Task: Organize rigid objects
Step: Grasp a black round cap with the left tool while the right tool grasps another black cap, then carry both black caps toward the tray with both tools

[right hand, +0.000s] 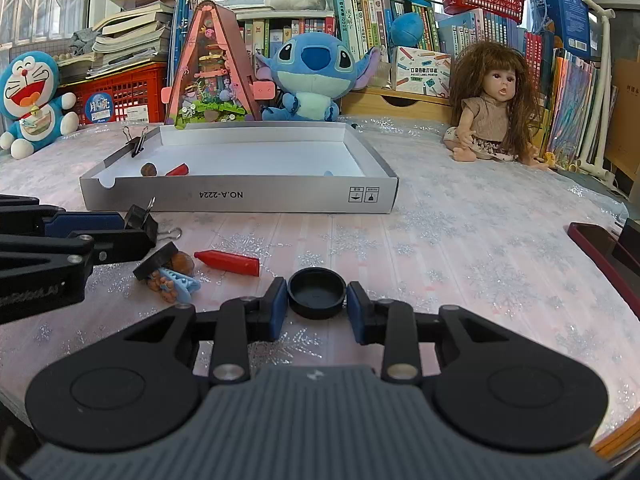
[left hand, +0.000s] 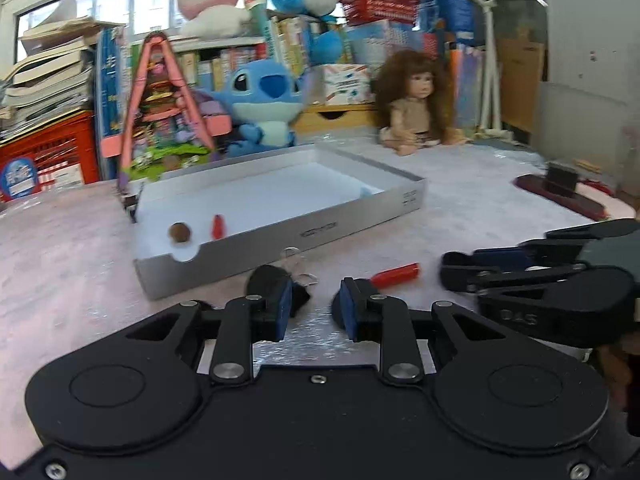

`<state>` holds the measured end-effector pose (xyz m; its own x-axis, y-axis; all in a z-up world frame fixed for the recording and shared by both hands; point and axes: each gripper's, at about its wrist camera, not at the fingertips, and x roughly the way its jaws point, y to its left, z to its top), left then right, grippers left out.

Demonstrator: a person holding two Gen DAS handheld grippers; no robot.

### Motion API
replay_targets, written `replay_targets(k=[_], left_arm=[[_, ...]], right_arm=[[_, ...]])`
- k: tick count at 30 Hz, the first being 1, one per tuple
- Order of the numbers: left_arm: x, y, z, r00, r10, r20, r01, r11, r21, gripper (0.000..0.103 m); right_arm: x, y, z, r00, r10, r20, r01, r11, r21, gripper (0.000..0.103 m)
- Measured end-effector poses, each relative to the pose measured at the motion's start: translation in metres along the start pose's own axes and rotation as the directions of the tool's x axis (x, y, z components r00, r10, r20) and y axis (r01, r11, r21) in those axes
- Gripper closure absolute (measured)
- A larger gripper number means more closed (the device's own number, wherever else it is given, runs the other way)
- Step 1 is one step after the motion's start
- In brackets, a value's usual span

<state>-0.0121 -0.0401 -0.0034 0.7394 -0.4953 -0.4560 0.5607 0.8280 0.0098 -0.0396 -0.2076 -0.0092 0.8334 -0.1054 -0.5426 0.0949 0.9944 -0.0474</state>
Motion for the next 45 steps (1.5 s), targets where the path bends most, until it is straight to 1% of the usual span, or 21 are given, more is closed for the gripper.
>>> replay_targets(k=[2, 5, 6, 8, 9, 11, 13, 17, 20, 22, 24, 27, 31, 34, 35, 36, 45], left_arm=[[-0.003, -0.001, 0.0, 1.0, 0.001, 0.016, -0.001, 1.0, -0.005, 0.077], [-0.003, 0.003, 0.001, 0.998, 0.056, 0.021, -0.055, 0.998, -0.029, 0.077], [-0.002, 0.006, 0.002, 0.997, 0.074, 0.016, -0.073, 0.996, -0.049, 0.077], [0.002, 0.017, 0.003, 0.995, 0.104, -0.007, -0.104, 0.987, -0.121, 0.077], [0.004, 0.024, 0.004, 0.994, 0.108, -0.023, -0.111, 0.981, -0.161, 0.077], [0.008, 0.038, 0.005, 0.996, 0.085, -0.037, -0.092, 0.965, -0.244, 0.077], [0.011, 0.046, 0.007, 0.997, 0.065, -0.039, -0.074, 0.958, -0.278, 0.078], [0.019, 0.048, 0.009, 0.998, 0.04, -0.039, -0.05, 0.96, -0.277, 0.078], [0.025, 0.047, 0.01, 0.997, 0.053, -0.048, -0.064, 0.958, -0.279, 0.078], [0.027, 0.045, 0.011, 0.996, 0.07, -0.048, -0.081, 0.959, -0.273, 0.075], [0.03, 0.042, 0.012, 0.995, 0.087, -0.053, -0.098, 0.962, -0.256, 0.07], [0.033, 0.041, 0.013, 0.993, 0.098, -0.065, -0.111, 0.963, -0.248, 0.067], [0.039, 0.042, 0.012, 0.992, 0.08, -0.094, -0.102, 0.96, -0.262, 0.067], [0.041, 0.044, 0.012, 0.992, 0.073, -0.099, -0.097, 0.957, -0.272, 0.069], [0.042, 0.044, 0.012, 0.993, 0.069, -0.098, -0.093, 0.957, -0.276, 0.073], [0.041, 0.044, 0.013, 0.993, 0.066, -0.097, -0.091, 0.956, -0.278, 0.073], [0.024, 0.037, 0.021, 0.993, 0.112, -0.037, -0.118, 0.963, -0.241, 0.073]], right_arm=[[0.0, 0.0, 0.0, 1.0, 0.0, 0.0, 0.0, 1.0, 0.0, 0.065], [0.0, 0.0, 0.0, 1.0, 0.001, 0.0, -0.001, 1.0, 0.001, 0.065], [0.0, 0.0, 0.0, 1.0, 0.0, 0.0, 0.0, 1.0, 0.001, 0.065], [0.0, 0.0, 0.0, 1.0, 0.001, 0.001, -0.001, 1.0, 0.002, 0.065], [0.0, 0.0, 0.0, 1.0, 0.001, 0.001, -0.001, 1.0, 0.002, 0.065], [0.0, 0.0, 0.0, 1.0, 0.0, 0.001, 0.0, 1.0, 0.001, 0.065], [0.0, 0.0, 0.0, 1.0, 0.001, 0.001, -0.001, 1.0, 0.001, 0.065], [0.0, 0.0, 0.0, 1.0, 0.001, 0.001, -0.001, 1.0, 0.0, 0.065], [0.001, 0.0, 0.0, 1.0, 0.001, 0.001, -0.001, 1.0, 0.0, 0.065], [0.001, 0.0, 0.0, 1.0, 0.0, 0.002, 0.0, 1.0, 0.0, 0.065], [0.001, 0.0, 0.0, 1.0, 0.0, 0.001, 0.0, 1.0, 0.001, 0.065], [0.001, 0.0, 0.0, 1.0, 0.001, 0.002, -0.001, 1.0, 0.001, 0.065], [0.002, 0.0, 0.0, 1.0, 0.001, 0.002, -0.001, 1.0, 0.0, 0.065], [0.002, 0.0, 0.0, 1.0, 0.002, 0.002, -0.002, 1.0, 0.002, 0.065], [0.002, 0.0, 0.0, 1.0, 0.002, 0.002, -0.002, 1.0, 0.002, 0.065], [0.002, 0.0, 0.0, 1.0, 0.002, 0.002, -0.002, 1.0, 0.001, 0.065], [0.001, 0.0, 0.007, 1.0, 0.014, 0.014, -0.014, 1.0, 0.01, 0.066]])
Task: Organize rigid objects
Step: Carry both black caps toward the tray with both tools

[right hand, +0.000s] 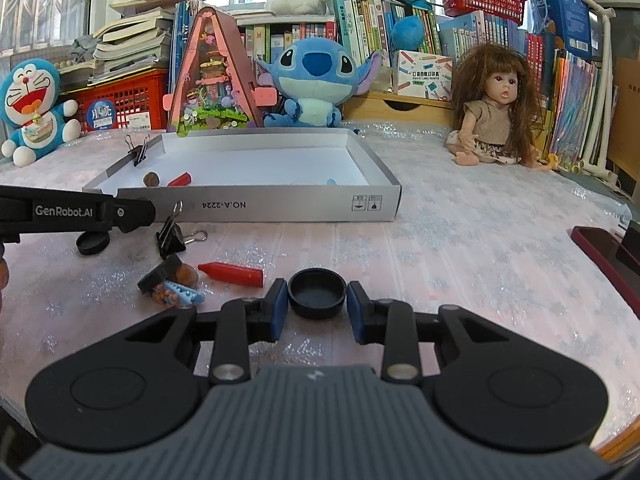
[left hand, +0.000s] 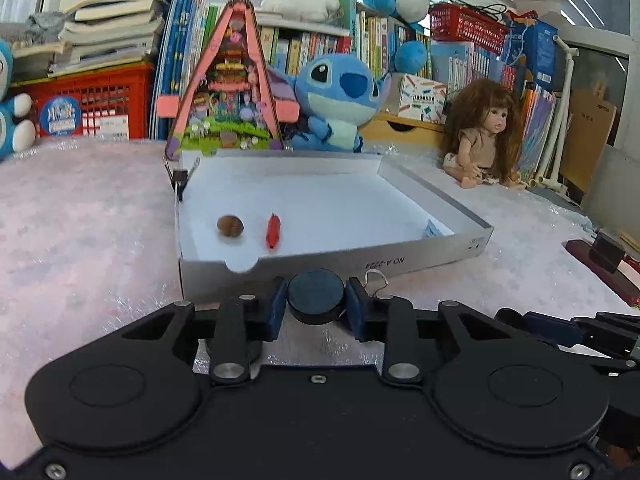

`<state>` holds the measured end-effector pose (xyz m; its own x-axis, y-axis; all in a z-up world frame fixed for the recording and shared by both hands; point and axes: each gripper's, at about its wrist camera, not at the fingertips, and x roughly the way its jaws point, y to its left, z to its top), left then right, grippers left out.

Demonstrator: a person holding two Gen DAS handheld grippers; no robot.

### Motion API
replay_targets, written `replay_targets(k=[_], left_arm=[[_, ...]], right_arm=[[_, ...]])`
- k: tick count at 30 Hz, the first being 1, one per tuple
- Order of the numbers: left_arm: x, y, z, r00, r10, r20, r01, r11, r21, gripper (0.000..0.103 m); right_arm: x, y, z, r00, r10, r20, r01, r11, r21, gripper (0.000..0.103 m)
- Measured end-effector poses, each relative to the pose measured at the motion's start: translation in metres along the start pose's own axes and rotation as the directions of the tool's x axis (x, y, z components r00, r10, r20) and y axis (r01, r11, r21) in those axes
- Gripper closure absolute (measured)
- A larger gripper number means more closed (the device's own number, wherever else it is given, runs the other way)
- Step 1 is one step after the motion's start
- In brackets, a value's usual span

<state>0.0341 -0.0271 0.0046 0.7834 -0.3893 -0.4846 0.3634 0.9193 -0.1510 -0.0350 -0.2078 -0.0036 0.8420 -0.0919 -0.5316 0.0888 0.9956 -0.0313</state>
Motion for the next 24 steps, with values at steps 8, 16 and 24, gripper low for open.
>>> replay_targets(k=[8, 16, 24], left_arm=[[-0.015, 0.003, 0.017, 0.997, 0.047, 0.058, -0.047, 0.999, 0.011, 0.073], [0.009, 0.023, 0.033, 0.992, 0.124, 0.023, -0.124, 0.992, -0.003, 0.073], [0.029, 0.043, 0.034, 0.986, 0.166, -0.012, -0.166, 0.986, 0.001, 0.073]], right_arm=[[0.004, -0.004, 0.016, 0.999, -0.004, 0.038, 0.004, 1.0, 0.003, 0.066], [0.011, -0.011, 0.037, 0.997, -0.007, 0.079, 0.006, 1.0, 0.018, 0.066], [0.016, -0.005, 0.04, 0.997, 0.006, 0.08, -0.006, 1.0, -0.002, 0.066]])
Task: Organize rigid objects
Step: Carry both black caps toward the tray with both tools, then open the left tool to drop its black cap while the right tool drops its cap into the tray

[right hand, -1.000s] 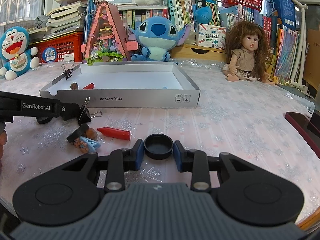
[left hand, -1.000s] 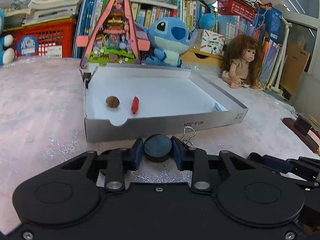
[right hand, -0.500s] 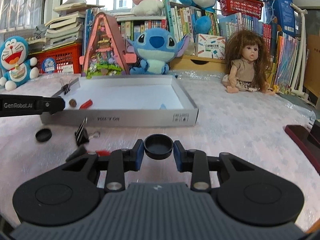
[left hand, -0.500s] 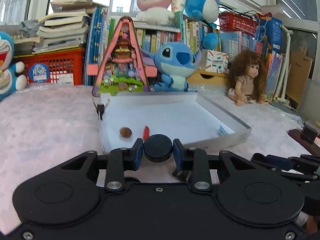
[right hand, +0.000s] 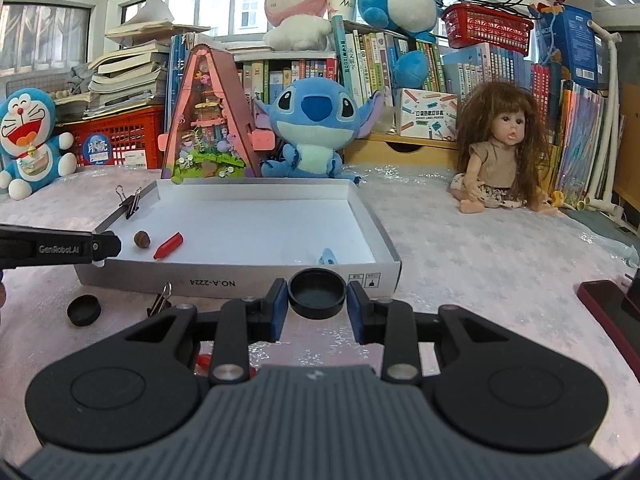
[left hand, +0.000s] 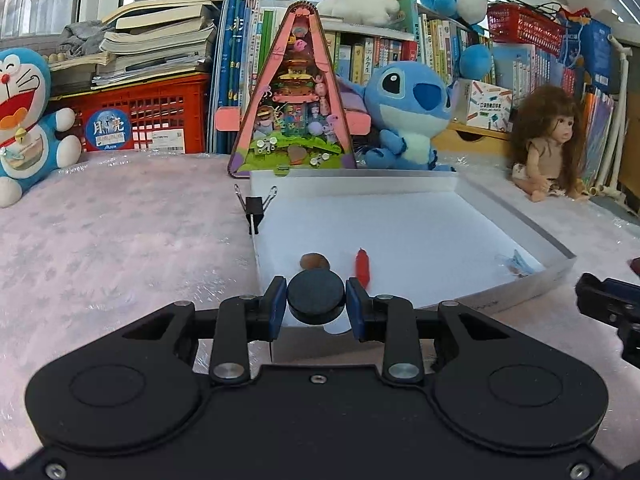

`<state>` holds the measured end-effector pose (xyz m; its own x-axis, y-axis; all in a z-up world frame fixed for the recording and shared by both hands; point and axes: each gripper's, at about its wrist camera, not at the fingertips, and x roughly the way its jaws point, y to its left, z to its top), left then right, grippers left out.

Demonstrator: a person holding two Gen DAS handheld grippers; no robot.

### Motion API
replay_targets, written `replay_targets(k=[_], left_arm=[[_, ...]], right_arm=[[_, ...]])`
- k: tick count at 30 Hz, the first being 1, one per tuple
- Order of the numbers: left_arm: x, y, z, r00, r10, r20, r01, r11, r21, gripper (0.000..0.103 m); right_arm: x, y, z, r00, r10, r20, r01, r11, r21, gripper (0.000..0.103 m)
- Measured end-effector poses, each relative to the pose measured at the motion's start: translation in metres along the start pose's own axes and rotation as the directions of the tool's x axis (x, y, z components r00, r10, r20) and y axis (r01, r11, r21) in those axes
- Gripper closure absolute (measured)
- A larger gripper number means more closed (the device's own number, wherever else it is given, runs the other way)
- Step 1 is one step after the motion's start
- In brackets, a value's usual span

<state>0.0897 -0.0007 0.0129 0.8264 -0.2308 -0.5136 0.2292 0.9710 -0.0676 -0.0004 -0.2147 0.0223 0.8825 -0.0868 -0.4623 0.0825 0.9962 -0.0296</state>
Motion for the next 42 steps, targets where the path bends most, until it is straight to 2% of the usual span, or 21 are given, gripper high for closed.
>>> replay_targets(k=[9, 15, 22, 26, 35, 42], left_arm=[[0.019, 0.011, 0.011, 1.0, 0.023, -0.012, -0.023, 1.0, 0.007, 0.073], [0.02, 0.004, 0.022, 1.0, -0.022, 0.004, 0.022, 1.0, 0.009, 0.073], [0.037, -0.009, 0.042, 0.995, -0.099, -0.033, 0.099, 0.995, -0.006, 0.073], [0.051, -0.019, 0.047, 0.99, -0.126, -0.062, 0.126, 0.992, 0.002, 0.073], [0.084, -0.032, 0.047, 0.988, -0.101, -0.121, 0.106, 0.993, 0.042, 0.073], [0.091, -0.035, 0.043, 0.987, -0.087, -0.133, 0.095, 0.994, 0.057, 0.073]], right_arm=[[0.01, 0.0, 0.009, 1.0, 0.002, 0.012, -0.002, 1.0, 0.005, 0.066], [0.034, -0.004, 0.024, 1.0, 0.025, -0.01, -0.025, 0.999, 0.028, 0.066], [0.08, -0.022, 0.042, 0.987, 0.114, -0.116, -0.1, 0.988, 0.122, 0.066], [0.098, -0.028, 0.053, 0.979, 0.145, -0.143, -0.124, 0.981, 0.146, 0.066], [0.128, -0.022, 0.058, 0.962, 0.184, -0.202, -0.155, 0.977, 0.147, 0.066], [0.136, -0.014, 0.054, 0.962, 0.163, -0.221, -0.142, 0.984, 0.109, 0.066]])
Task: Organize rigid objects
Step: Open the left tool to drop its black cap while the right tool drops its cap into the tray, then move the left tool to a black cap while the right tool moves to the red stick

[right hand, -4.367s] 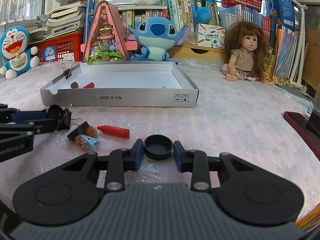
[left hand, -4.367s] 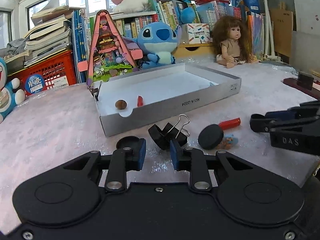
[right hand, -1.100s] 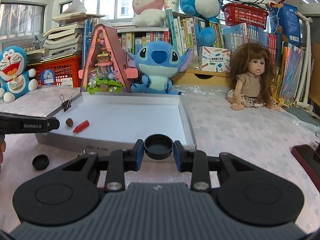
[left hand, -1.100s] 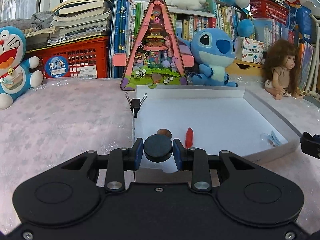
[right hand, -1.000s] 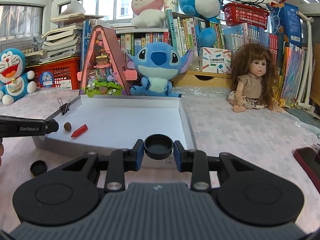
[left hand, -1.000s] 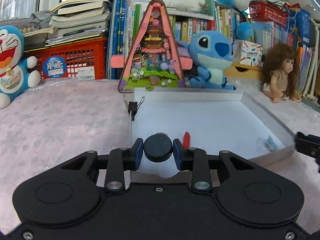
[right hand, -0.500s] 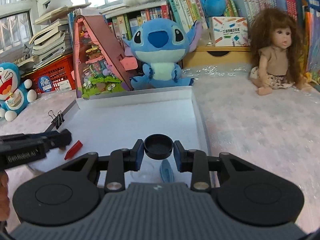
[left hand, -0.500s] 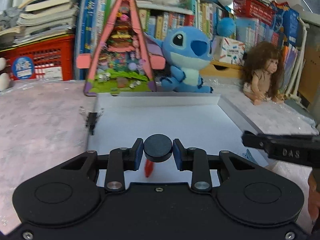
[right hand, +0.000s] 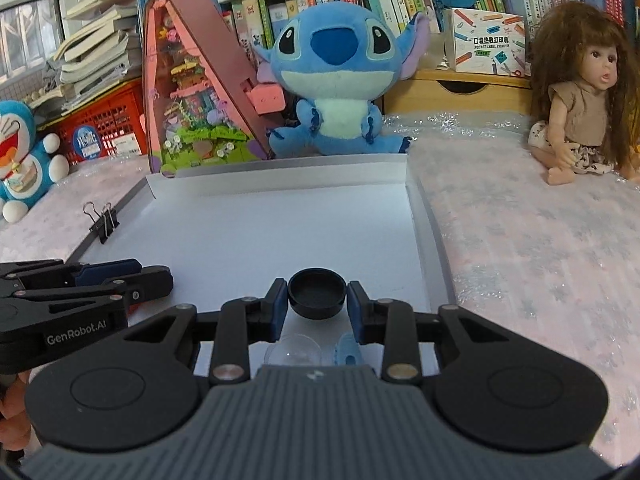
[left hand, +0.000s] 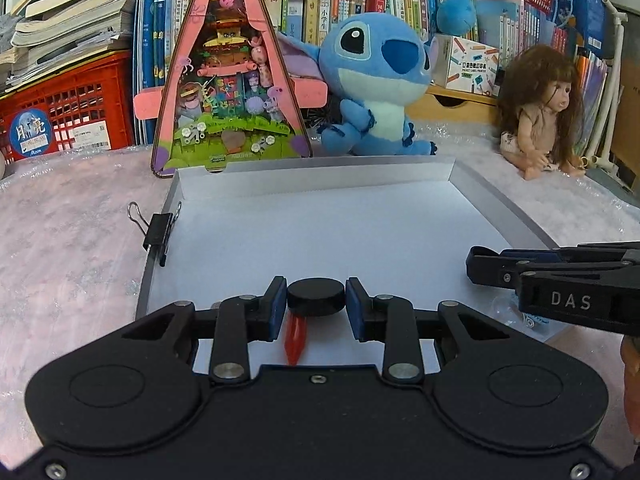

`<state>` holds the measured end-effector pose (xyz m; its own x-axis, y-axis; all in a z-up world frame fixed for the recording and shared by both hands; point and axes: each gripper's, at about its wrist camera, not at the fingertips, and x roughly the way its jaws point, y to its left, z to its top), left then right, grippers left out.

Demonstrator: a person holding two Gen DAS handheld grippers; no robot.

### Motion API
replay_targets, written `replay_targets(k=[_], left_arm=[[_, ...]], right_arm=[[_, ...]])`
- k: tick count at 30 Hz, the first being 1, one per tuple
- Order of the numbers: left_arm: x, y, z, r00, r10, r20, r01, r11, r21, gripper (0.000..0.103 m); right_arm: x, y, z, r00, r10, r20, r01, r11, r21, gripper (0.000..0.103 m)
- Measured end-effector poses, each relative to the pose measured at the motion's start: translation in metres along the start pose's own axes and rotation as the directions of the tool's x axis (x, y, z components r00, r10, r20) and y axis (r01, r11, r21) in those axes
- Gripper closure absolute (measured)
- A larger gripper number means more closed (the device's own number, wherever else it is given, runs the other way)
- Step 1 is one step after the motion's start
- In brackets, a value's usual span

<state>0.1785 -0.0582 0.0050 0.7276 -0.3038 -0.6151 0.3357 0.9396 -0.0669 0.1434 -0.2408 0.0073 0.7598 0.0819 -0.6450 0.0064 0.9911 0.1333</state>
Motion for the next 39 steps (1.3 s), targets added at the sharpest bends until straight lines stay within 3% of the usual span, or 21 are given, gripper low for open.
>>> replay_targets(k=[17, 20, 23, 26, 33, 39], left_arm=[[0.001, -0.004, -0.002, 1.0, 0.014, 0.014, -0.015, 0.999, 0.032, 0.073], [-0.001, -0.002, -0.002, 1.0, 0.008, 0.006, -0.009, 1.0, 0.02, 0.072], [-0.006, 0.001, -0.003, 1.0, 0.013, 0.016, -0.013, 1.0, 0.018, 0.06], [-0.015, 0.003, -0.004, 0.999, 0.02, 0.035, -0.021, 1.0, 0.021, 0.053], [-0.048, 0.007, -0.012, 0.996, 0.014, 0.092, -0.015, 1.0, 0.017, 0.026], [-0.077, 0.009, -0.028, 0.992, 0.009, 0.124, -0.011, 1.0, 0.014, 0.023]], right_arm=[[0.005, 0.007, -0.006, 0.999, -0.041, -0.004, 0.04, 0.998, -0.055, 0.066], [0.004, 0.007, -0.006, 0.999, -0.034, -0.003, 0.034, 0.998, -0.047, 0.061], [-0.001, 0.005, -0.006, 1.0, -0.024, 0.01, 0.024, 0.999, -0.036, 0.06], [-0.008, 0.004, -0.006, 0.999, -0.019, 0.028, 0.02, 0.999, -0.033, 0.047], [-0.035, 0.009, -0.013, 0.996, -0.013, 0.086, 0.019, 0.998, -0.064, 0.038], [-0.058, 0.014, -0.026, 0.993, 0.008, 0.115, 0.0, 0.997, -0.074, 0.031]])
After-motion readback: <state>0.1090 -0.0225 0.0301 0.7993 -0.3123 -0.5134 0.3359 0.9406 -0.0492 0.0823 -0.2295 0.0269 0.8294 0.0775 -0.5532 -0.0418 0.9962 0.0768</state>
